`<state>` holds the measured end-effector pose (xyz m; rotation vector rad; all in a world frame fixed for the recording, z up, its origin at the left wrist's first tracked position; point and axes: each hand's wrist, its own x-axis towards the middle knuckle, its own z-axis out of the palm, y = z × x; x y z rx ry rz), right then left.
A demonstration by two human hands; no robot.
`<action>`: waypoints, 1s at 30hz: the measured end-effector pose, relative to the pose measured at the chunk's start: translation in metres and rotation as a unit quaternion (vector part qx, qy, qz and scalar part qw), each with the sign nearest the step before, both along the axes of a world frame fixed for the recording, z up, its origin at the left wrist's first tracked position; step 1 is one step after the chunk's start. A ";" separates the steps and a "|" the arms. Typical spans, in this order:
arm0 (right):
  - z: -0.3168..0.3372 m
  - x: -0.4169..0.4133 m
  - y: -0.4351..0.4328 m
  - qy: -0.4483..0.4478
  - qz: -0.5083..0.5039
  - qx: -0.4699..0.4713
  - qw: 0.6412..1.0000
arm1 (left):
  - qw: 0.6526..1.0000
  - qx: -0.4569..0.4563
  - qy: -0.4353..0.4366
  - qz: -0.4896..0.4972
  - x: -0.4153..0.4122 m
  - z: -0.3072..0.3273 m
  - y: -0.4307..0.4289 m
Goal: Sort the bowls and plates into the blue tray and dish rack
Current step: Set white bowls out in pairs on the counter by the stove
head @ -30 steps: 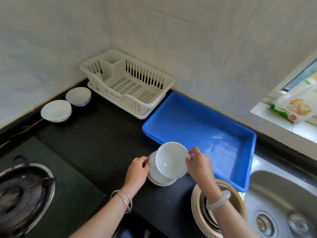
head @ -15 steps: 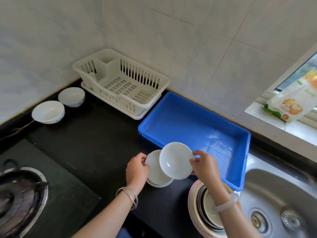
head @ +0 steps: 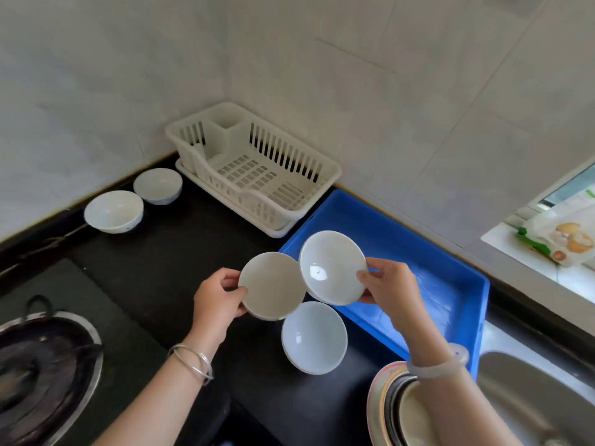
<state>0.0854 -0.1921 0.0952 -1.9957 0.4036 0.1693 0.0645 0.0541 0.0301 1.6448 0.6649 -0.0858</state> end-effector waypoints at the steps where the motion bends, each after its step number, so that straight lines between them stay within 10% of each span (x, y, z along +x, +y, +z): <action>1: -0.001 0.008 0.009 -0.001 0.010 0.000 1.000 | 1.000 -0.010 -0.003 0.017 0.001 -0.001 0.011; 30: -0.145 0.188 0.268 0.101 0.050 0.036 0.993 | 0.927 -0.139 0.027 0.347 0.074 -0.092 0.205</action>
